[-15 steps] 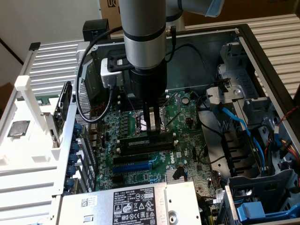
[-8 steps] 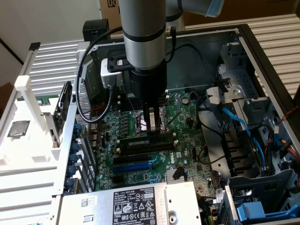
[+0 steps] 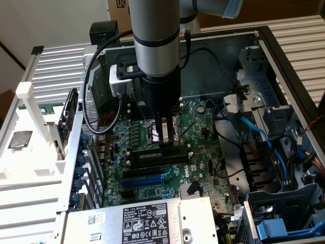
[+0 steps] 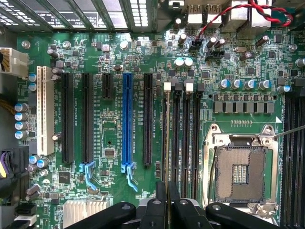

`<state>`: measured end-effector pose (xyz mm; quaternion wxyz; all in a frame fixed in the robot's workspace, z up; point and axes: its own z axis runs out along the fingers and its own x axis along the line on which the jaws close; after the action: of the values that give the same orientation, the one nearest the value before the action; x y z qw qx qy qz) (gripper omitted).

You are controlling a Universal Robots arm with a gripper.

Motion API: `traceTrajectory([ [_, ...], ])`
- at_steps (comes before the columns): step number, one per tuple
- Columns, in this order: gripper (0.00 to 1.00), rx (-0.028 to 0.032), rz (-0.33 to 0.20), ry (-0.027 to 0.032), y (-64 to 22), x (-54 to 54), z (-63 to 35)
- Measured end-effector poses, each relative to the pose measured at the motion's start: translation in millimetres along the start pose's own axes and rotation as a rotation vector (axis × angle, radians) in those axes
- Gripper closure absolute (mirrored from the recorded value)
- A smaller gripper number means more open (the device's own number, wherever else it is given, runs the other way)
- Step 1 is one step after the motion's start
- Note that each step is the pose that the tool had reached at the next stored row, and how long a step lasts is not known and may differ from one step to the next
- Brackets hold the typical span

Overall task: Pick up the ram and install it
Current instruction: 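Press down the ram until it locks into place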

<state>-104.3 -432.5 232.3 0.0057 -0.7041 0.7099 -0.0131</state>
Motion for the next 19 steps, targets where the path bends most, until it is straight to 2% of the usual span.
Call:
traceTrajectory([
  [19, 0.87, 0.0000, -0.005, -0.0004, 0.5, -0.4, 3.2],
])
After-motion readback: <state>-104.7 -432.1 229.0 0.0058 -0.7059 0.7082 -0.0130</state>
